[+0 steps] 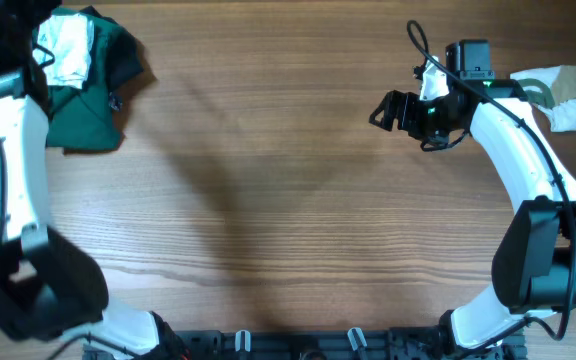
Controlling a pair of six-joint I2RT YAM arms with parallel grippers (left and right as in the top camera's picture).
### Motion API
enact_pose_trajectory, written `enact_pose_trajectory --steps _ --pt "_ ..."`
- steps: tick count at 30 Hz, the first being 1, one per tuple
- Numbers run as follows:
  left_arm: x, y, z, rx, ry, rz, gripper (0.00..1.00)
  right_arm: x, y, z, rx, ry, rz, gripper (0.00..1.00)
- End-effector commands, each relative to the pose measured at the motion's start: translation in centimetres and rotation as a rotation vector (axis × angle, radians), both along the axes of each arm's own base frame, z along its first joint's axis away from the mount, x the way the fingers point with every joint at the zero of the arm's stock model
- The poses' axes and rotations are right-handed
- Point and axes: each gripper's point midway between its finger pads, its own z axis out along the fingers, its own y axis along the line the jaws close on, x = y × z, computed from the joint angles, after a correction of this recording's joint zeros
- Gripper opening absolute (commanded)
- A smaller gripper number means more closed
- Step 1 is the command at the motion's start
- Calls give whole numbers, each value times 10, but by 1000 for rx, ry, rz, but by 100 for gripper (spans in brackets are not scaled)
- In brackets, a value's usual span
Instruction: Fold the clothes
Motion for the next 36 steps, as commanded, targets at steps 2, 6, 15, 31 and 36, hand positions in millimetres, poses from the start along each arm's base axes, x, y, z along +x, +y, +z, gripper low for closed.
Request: enact_pose_trajectory --steps 2,6,15,31,36 --pt "-51 -45 56 -64 -25 -159 100 6 -10 8 14 -13 -78 99" --pt "-122 -106 103 -135 -44 -351 100 6 -23 30 12 -68 -108 100" --pt "-263 -188 108 -235 67 -536 100 9 -61 37 -169 -111 -208 100" --pt "-358 -221 85 -285 140 -526 100 11 -72 34 -228 -112 -234 99" --pt "-360 -222 82 -293 152 -524 100 11 -72 34 -229 -112 -234 100"
